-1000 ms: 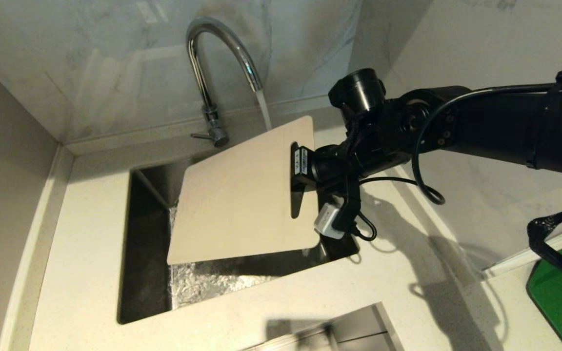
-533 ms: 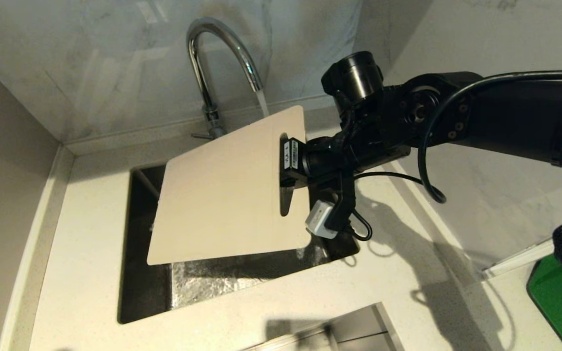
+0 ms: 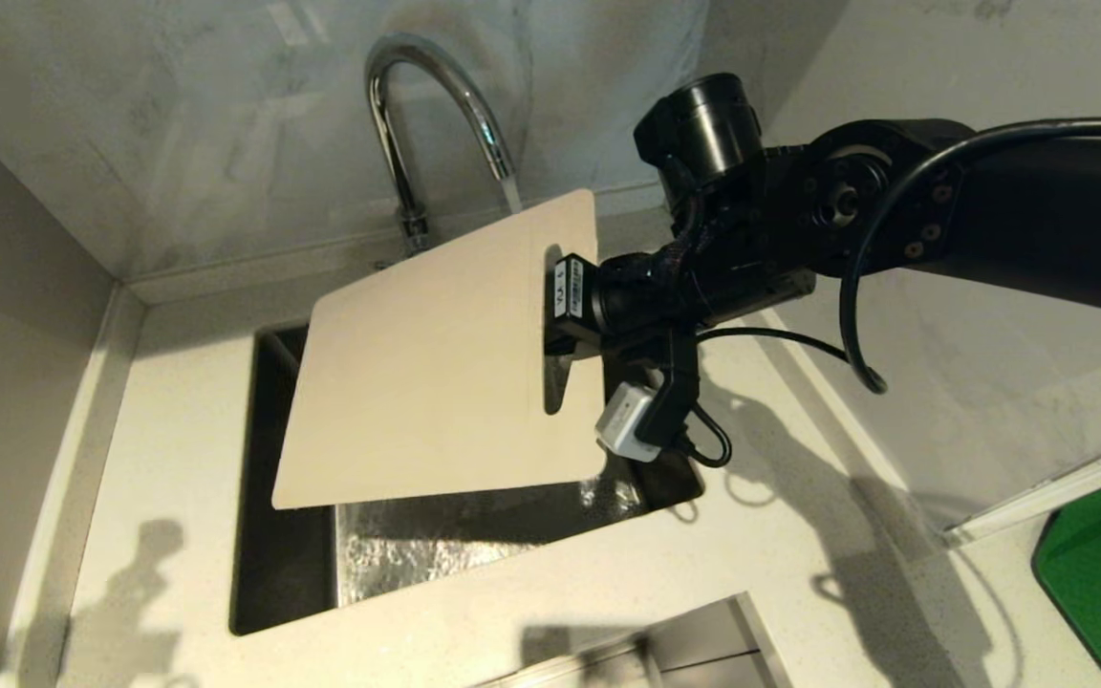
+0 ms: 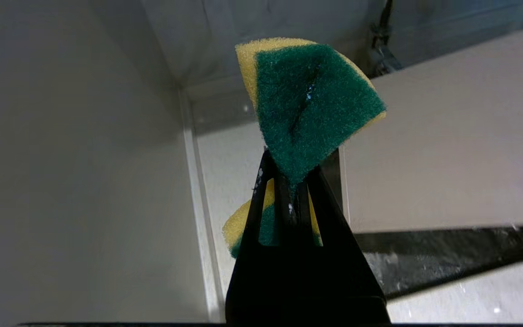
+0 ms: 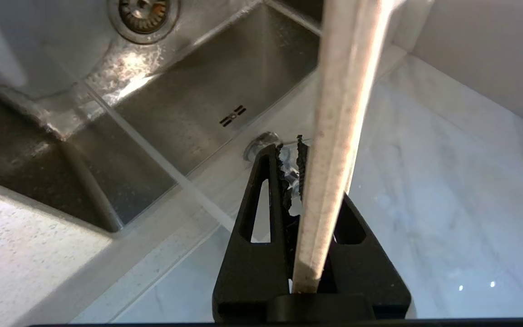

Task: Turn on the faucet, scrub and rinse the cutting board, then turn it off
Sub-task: Scrub the cutting board underwater

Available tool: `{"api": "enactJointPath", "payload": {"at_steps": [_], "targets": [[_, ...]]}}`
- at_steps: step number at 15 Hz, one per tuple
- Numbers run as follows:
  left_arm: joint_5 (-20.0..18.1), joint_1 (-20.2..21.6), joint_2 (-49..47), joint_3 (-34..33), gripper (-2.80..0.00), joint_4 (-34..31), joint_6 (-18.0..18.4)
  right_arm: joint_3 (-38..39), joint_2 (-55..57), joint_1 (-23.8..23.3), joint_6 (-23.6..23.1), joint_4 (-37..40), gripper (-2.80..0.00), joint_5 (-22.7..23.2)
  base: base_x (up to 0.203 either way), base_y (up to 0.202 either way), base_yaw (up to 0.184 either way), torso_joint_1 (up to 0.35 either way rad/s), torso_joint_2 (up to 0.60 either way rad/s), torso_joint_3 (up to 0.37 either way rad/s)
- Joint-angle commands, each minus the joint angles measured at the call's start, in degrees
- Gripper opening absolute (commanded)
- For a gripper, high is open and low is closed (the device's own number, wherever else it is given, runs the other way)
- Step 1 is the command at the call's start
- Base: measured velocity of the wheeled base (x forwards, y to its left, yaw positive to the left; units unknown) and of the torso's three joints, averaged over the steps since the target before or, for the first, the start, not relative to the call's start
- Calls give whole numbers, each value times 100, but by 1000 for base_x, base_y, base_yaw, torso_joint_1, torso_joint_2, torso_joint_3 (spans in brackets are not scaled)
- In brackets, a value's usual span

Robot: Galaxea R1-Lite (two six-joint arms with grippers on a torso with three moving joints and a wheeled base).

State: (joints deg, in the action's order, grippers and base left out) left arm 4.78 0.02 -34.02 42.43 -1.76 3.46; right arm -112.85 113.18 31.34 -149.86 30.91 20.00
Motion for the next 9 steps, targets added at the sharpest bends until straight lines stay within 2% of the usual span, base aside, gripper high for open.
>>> {"api": "enactJointPath", "payload": {"at_steps": [1,3,5,7,9], "targets": [[27,24,-1680,894,-280,-1,-31,0,-32,47,-70,11,-280,12,0,0,0,0,0,0],[39,30,-2460,1686,-280,-156,-155,0,-25,116,-68,11,-280,12,0,0,0,0,0,0],[-42,-36,-3008,2637,-280,-775,-495,0,-24,170,-61,11,-280,12,0,0,0,0,0,0],[-405,-160,-3554,3478,-280,-1745,-1198,0,-24,188,-44,2,-280,21,0,0,0,0,0,0],[-701,-688,-3820,3833,-280,-2435,-1847,0,-8,354,-35,2,-280,13,0,0,0,0,0,0]]}}
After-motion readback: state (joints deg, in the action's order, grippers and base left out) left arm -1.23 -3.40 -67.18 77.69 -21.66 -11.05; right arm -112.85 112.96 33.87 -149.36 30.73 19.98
